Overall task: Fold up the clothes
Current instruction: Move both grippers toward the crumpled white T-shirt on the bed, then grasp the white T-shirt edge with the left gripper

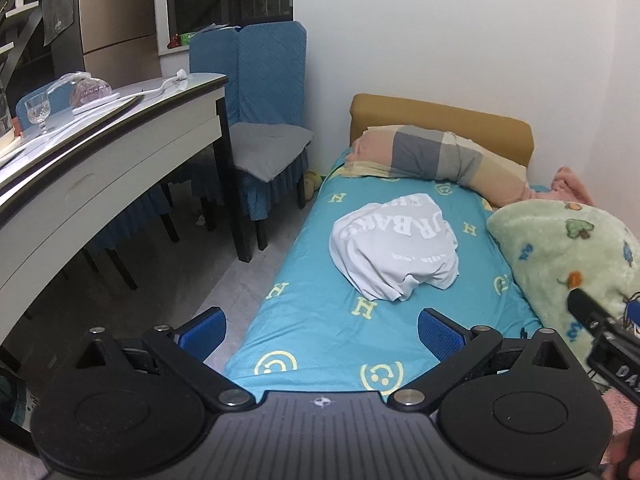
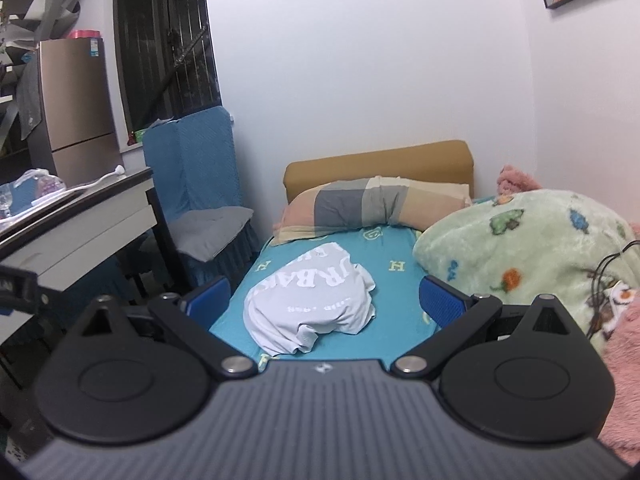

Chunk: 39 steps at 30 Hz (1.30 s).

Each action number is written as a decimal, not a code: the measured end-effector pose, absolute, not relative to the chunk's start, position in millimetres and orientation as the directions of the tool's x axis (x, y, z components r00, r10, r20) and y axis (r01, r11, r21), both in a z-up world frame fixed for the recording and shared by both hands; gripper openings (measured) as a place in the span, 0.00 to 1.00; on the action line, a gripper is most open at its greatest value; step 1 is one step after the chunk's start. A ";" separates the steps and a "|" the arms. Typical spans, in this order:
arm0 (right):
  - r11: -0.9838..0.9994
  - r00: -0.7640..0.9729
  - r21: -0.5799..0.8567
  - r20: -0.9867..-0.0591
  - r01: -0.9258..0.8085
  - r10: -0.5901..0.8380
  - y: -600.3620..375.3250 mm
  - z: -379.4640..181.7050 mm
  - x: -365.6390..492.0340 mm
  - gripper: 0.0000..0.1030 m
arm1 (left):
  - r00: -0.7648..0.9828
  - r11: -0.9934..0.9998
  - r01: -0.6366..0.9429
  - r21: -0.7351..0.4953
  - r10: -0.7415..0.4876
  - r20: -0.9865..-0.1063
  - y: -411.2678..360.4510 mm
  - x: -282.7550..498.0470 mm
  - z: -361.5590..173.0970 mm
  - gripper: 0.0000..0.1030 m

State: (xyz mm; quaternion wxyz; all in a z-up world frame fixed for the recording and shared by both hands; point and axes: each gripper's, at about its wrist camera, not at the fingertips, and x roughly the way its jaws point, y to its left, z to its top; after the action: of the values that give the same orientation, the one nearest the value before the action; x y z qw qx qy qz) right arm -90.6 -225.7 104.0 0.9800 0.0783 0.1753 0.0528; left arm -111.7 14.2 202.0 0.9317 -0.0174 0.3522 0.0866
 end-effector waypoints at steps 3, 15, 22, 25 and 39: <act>0.982 0.940 0.170 -0.317 -0.077 0.129 -227.1 114.3 -100.8 1.00 | 0.745 0.985 -0.170 0.015 0.138 -0.652 14.7 -114.4 201.7 1.00; 0.978 0.943 0.196 -0.309 -0.067 0.126 -226.9 136.0 -95.3 1.00 | 0.793 0.986 -0.157 0.048 0.154 -0.589 17.2 -78.4 207.2 1.00; 0.980 0.941 0.192 -0.321 -0.048 0.109 -220.6 145.9 -54.0 1.00 | 0.859 0.984 -0.165 0.074 0.180 -0.480 17.6 -31.5 164.9 1.00; 0.984 0.941 0.173 -0.325 -0.036 0.091 -217.8 138.3 -32.3 1.00 | 0.863 0.987 -0.137 0.081 0.159 -0.479 17.1 -9.4 132.4 1.00; 0.925 0.902 0.370 -0.423 0.082 0.089 -266.0 6.2 50.3 1.00 | 0.721 1.000 0.020 0.007 -0.009 -0.693 -5.6 124.9 -56.4 0.94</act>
State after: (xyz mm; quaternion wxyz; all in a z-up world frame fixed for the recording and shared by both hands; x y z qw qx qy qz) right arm 50.3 -266.0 6.2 0.9558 0.1932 0.2216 0.0019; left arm 124.9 -5.6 -56.4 0.9275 0.0072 0.3736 -0.0079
